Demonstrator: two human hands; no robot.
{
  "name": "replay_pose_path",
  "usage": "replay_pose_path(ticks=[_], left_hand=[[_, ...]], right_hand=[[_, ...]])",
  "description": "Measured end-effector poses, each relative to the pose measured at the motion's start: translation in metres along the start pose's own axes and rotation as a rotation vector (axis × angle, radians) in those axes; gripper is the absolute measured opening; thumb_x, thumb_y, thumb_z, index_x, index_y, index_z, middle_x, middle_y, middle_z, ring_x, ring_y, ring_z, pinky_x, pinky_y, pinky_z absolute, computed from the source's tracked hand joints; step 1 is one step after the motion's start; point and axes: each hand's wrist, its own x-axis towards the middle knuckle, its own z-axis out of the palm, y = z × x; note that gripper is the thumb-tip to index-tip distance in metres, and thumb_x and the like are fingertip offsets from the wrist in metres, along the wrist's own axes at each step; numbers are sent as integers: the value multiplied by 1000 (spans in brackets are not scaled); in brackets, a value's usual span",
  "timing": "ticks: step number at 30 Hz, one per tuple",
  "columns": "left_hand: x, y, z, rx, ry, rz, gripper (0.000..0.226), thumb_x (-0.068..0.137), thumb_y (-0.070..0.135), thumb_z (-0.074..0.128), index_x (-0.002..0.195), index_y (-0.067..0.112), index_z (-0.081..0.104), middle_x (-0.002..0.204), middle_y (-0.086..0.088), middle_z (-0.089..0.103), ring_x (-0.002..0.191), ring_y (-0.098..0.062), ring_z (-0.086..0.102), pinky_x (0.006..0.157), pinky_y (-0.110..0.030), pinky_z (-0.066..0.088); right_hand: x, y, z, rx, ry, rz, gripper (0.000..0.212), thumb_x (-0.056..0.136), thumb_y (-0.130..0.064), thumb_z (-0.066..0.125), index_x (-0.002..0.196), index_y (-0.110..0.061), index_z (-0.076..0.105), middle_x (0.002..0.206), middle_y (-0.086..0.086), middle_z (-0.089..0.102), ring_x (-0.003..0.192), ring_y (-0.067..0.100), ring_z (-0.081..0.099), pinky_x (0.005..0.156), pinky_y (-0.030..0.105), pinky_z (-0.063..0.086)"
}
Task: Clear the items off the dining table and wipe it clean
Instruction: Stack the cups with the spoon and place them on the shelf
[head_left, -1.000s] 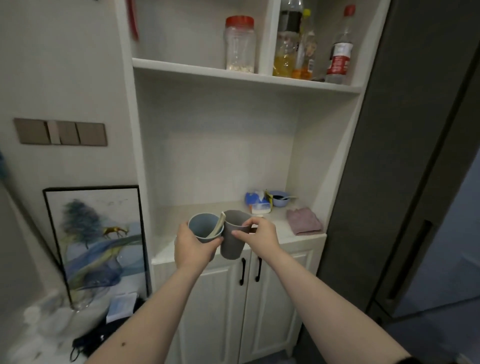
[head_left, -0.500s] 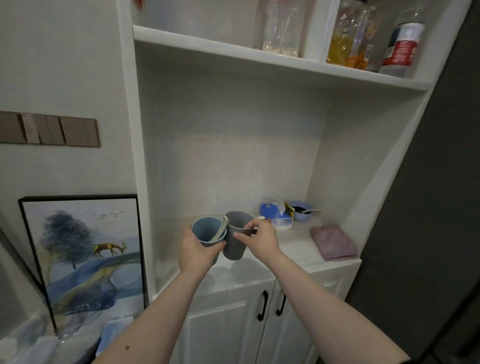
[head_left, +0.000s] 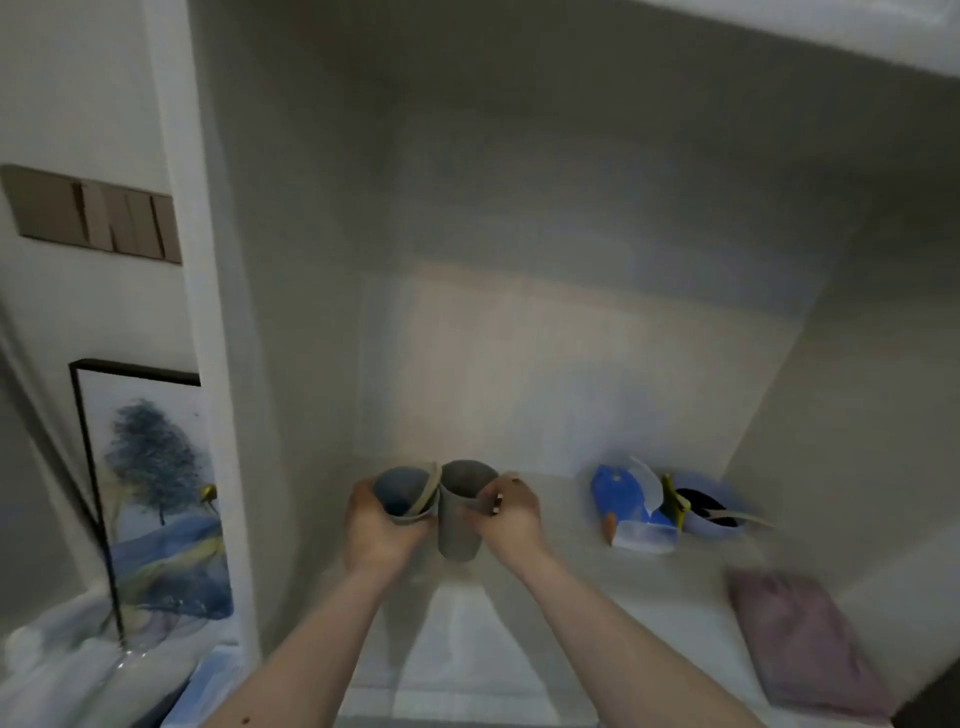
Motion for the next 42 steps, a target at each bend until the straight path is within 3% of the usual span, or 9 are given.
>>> replay_pose_path(ticks=[4, 7, 13, 18, 21, 26, 33, 37, 42], left_hand=[[18, -8, 6, -10, 33, 21, 42, 51, 5, 86, 77, 26, 61, 86, -2, 68, 75, -14, 63, 68, -23, 47], [29, -16, 10, 3, 93, -27, 48, 46, 18, 87, 89, 18, 65, 90, -2, 71, 81, -18, 68, 69, -24, 50], [49, -38, 21, 47, 124, -13, 66, 37, 36, 82, 99, 23, 63, 96, 2, 70, 86, -16, 68, 75, -35, 57], [42, -49, 26, 133, 136, -27, 63, 45, 15, 86, 105, 12, 65, 108, -8, 69, 99, -25, 66, 82, -35, 54], [38, -56, 30, 242, 146, -52, 49, 55, 21, 82, 100, 9, 67, 103, -13, 70, 98, -30, 66, 78, -35, 53], [40, -72, 35, 311, 205, -92, 56, 61, 31, 80, 107, 8, 60, 105, -17, 66, 100, -37, 60, 78, -37, 49], [66, -77, 45, 309, 280, -52, 48, 64, 20, 77, 106, 4, 60, 105, -21, 65, 101, -39, 59, 83, -38, 45], [86, -76, 54, 268, 293, -7, 47, 62, 13, 79, 104, 3, 60, 103, -22, 65, 99, -40, 59, 82, -41, 46], [110, -73, 67, 197, 327, -71, 52, 64, 12, 71, 114, 10, 57, 110, -18, 63, 106, -37, 57, 84, -40, 48]], right_hand=[[22, 7, 26, -26, -50, 2, 37, 77, -11, 66, 58, -24, 38, 89, 5, 50, 78, 16, 45, 56, 14, 31], [31, 8, 39, 11, -71, 40, 24, 77, -12, 66, 67, -17, 44, 87, 1, 46, 72, 14, 44, 55, 6, 34], [34, 10, 51, 111, -21, -8, 24, 75, -7, 68, 86, -17, 48, 109, 10, 52, 86, 16, 48, 73, 20, 36], [16, 17, 48, 282, 12, 26, 36, 79, -3, 66, 92, -21, 37, 93, 3, 52, 82, 17, 50, 70, 16, 39], [8, 24, 54, 346, 35, 80, 43, 80, -8, 70, 99, -19, 33, 97, 2, 52, 86, 16, 53, 74, 26, 43], [12, 33, 86, 638, 101, 221, 62, 66, 14, 73, 91, -23, 31, 103, 8, 55, 89, 18, 56, 64, 17, 53], [39, 38, 105, 492, 36, 199, 51, 63, 0, 80, 91, -27, 48, 93, 2, 67, 86, 20, 66, 72, 31, 54], [63, 37, 116, 508, 26, 195, 47, 70, 7, 73, 102, -19, 52, 86, 2, 65, 74, 13, 63, 57, 12, 49], [94, 34, 128, 429, 56, 186, 28, 86, 8, 56, 88, -20, 54, 78, 5, 61, 65, 13, 57, 44, 7, 42]])
